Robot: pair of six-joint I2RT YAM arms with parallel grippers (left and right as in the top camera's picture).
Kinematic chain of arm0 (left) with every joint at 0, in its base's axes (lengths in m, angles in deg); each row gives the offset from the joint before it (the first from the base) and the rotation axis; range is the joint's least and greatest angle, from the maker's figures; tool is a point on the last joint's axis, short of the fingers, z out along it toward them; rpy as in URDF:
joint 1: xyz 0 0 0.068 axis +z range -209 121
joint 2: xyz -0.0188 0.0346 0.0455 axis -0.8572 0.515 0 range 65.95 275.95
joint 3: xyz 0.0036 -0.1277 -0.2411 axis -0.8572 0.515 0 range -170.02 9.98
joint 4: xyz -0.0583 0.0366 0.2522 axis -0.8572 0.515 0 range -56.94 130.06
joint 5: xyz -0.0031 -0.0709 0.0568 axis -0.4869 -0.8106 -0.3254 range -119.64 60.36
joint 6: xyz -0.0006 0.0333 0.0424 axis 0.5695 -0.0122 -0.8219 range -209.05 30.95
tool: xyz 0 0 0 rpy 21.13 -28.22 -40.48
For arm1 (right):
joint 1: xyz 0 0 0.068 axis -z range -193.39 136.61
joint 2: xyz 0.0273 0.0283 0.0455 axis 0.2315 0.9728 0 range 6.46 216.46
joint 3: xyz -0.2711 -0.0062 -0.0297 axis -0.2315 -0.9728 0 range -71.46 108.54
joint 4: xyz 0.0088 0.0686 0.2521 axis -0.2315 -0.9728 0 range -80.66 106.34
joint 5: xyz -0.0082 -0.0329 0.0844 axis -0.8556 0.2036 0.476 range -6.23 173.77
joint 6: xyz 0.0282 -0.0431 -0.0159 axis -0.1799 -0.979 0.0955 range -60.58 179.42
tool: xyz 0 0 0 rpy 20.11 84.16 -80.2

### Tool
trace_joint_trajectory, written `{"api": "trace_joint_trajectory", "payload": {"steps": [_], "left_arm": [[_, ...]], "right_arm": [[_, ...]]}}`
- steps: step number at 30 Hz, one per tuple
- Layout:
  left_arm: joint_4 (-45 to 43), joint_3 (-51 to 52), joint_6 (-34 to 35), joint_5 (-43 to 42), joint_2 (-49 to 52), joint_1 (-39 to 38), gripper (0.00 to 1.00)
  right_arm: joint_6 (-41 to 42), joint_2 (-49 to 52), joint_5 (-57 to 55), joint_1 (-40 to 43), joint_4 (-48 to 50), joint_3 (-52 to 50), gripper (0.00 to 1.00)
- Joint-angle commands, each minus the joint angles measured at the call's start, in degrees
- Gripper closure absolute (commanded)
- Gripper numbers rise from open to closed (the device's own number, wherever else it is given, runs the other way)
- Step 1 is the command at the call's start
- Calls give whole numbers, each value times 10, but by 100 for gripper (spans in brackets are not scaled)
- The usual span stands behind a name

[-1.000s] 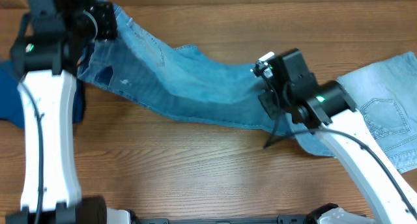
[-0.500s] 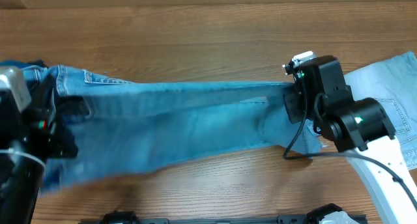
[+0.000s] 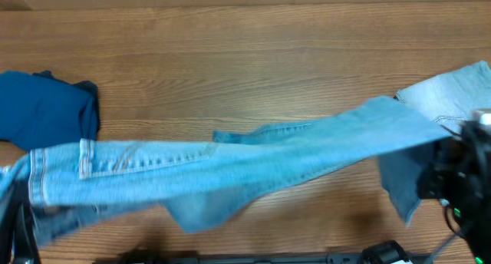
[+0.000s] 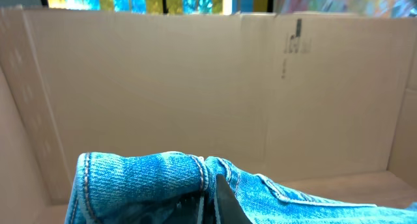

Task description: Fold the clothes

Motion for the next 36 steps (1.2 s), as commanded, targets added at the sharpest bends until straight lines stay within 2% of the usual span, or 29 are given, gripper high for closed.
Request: {"api": "trace_joint_trajectory", "payload": {"steps": [1,5,8,12,15,17,18,19,21,25,28,30,33,36], "left_arm": [[-10,-45,14,0,-5,4,96],[-36,-76,24,-22,-5,4,96],[-80,-76,37,-50,-5,4,96],[-162,-76,67,-125,-5,4,96],[-207,-76,88,-169,-5,4,96],[-199,-74,85,-170,-4,5,96],[-179,-70,81,-143,-4,4,96],[-141,-57,73,-92,-1,4,96],[-87,-34,61,-54,11,4,96],[-13,43,28,-40,73,4,96],[13,114,2,-40,156,4,96],[16,144,-18,-40,216,4,96],[12,175,-44,-32,335,4,96],[-12,177,-44,33,445,4,96]], "right_arm": [[14,1,-55,8,-7,96,96],[11,1,-63,8,-7,201,96],[9,1,-127,8,-24,235,96],[10,1,-181,8,-57,290,96],[9,1,-193,8,-84,376,96],[10,1,-190,7,-93,405,96],[10,1,-188,7,-97,408,96],[10,3,-175,7,-99,397,96],[13,9,-149,7,-99,362,96],[45,56,-112,7,-91,201,96],[43,130,-67,8,-41,83,96],[39,198,-54,8,0,30,96],[5,347,-29,11,40,7,96],[-42,464,33,38,99,7,96]]}}
